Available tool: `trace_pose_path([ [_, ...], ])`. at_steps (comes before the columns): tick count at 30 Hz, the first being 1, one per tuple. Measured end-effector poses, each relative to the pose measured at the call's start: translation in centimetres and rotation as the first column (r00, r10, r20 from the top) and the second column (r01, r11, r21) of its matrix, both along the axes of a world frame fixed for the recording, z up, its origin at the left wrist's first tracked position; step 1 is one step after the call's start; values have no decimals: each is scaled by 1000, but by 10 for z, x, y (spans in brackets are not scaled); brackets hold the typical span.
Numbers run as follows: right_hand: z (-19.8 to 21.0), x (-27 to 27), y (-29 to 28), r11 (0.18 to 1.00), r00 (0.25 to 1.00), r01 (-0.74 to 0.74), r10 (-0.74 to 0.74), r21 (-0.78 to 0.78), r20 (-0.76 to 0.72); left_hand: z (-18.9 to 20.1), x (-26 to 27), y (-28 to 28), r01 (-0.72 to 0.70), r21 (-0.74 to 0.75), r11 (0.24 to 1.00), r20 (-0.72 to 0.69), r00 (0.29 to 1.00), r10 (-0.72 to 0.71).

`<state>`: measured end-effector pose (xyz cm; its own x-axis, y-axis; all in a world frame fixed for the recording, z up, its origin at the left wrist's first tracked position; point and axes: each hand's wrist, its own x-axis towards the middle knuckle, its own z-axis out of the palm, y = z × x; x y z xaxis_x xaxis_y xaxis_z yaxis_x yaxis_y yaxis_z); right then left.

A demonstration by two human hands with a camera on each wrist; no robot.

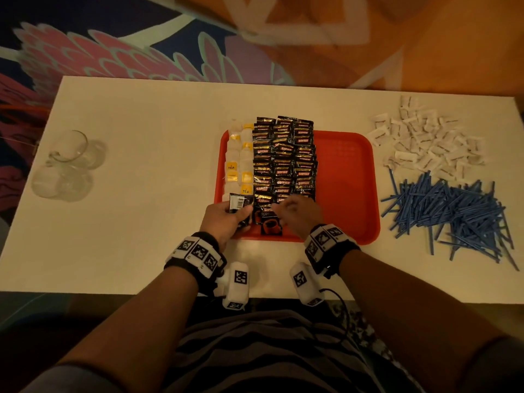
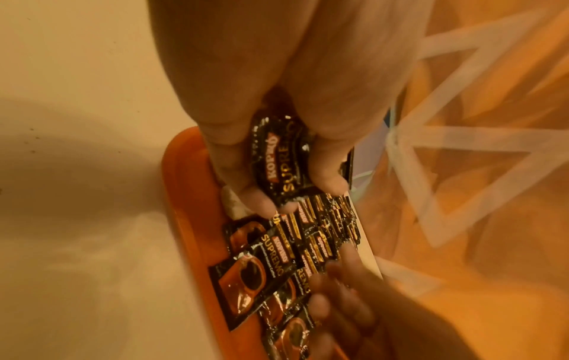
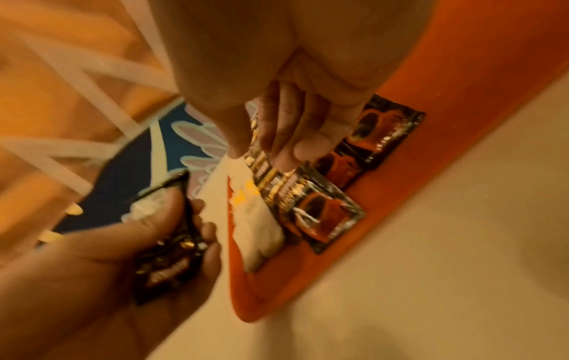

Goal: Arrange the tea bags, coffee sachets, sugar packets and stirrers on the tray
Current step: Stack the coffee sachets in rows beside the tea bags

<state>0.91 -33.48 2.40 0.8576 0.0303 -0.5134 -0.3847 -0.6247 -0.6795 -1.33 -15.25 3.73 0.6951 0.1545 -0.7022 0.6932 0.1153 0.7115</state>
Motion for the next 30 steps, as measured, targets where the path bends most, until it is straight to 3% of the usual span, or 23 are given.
trace_pose_path([
  [5,41,15,1,939,1000,-29,24,343,18,9,5,-16,148,-1,989,108,983,-147],
  [8,54,20,-3,912,981,96,-155,398,117,19,9,-26,88,-78,993,100,992,-80],
  [10,58,22,-7,890,945,160,-263,427,193,24,11,-30,6,-130,992,0,1000,-6],
  [13,62,20,-15,927,943,62,-176,369,283,30,15,-33,-71,-249,966,-138,990,37],
  [18,57,5,-27,965,939,-182,115,186,325,42,19,-49,-121,-263,957,-4,992,124],
  [24,57,3,-37,985,985,-20,-10,170,169,41,20,-65,-9,-164,986,106,994,27],
  [28,54,8,-42,997,992,-27,17,71,127,41,18,-75,1,-212,977,100,995,21],
  [30,51,7,-46,997,995,-33,27,65,96,36,19,-78,-20,-152,988,101,994,35],
])
